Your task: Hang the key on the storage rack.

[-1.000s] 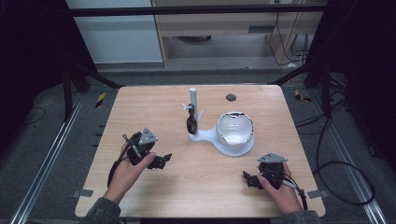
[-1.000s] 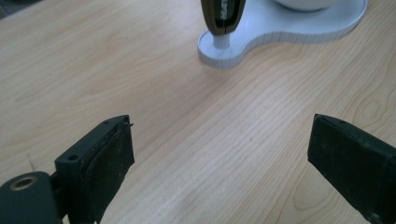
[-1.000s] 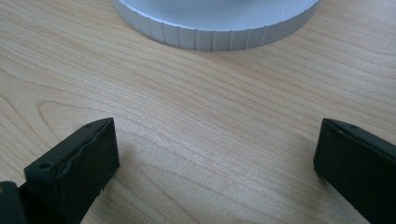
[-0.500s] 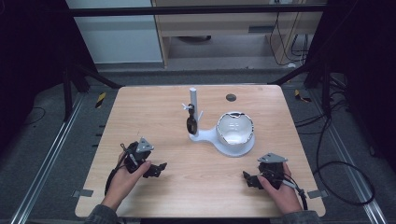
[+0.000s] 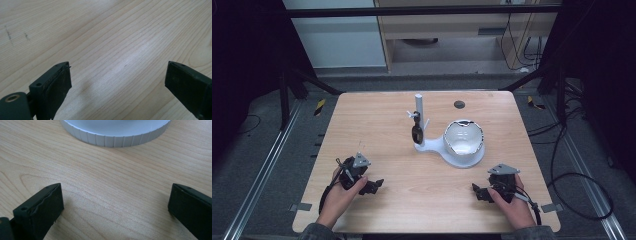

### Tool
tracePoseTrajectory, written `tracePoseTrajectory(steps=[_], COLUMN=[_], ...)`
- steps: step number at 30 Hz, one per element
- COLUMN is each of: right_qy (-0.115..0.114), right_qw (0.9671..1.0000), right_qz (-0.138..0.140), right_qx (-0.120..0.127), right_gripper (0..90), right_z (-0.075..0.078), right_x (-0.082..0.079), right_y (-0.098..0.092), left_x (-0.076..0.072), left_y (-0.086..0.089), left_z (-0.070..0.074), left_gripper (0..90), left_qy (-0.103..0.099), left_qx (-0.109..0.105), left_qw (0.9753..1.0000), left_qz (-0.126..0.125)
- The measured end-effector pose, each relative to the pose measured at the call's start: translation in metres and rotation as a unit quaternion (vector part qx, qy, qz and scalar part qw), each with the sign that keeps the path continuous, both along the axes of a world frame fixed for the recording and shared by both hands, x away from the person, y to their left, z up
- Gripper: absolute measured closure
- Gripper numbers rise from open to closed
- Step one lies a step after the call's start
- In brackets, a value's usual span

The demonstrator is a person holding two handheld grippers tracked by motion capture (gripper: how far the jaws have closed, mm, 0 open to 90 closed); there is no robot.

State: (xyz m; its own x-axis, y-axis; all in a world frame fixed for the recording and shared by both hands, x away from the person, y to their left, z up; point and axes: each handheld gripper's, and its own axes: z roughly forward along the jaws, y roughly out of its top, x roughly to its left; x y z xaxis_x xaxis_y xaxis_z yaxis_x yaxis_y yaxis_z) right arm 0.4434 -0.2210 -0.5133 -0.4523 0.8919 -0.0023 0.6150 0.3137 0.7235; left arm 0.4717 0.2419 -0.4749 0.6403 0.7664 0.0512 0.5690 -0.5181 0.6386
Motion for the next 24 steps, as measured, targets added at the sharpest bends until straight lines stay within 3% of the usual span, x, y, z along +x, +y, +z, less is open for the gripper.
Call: tracePoseTrajectory(steps=[3,18,24], right_qy=[0.000,0.000,0.000], right_qw=[1.0000,1.0000,1.0000], right_qz=[0.000,0.000,0.000], right_qx=[0.000,0.000,0.000], right_gripper=[0.4,0.4,0.4], right_z=[0.000,0.000,0.000], right_x=[0.000,0.000,0.000], right_y=[0.000,0.000,0.000], left_x=[0.000,0.002,0.002], left_y=[0.003,0.023,0.023], left_z=[-0.002,-0.015,-0.022], left_gripper=[6.3,6.3,6.2], left_qy=[-0.001,-0.001,0.002], left_qx=[0.005,-0.012,-0.014], left_qw=[1.0000,0.9994,0.9995], left_qz=[0.005,0.033,0.027])
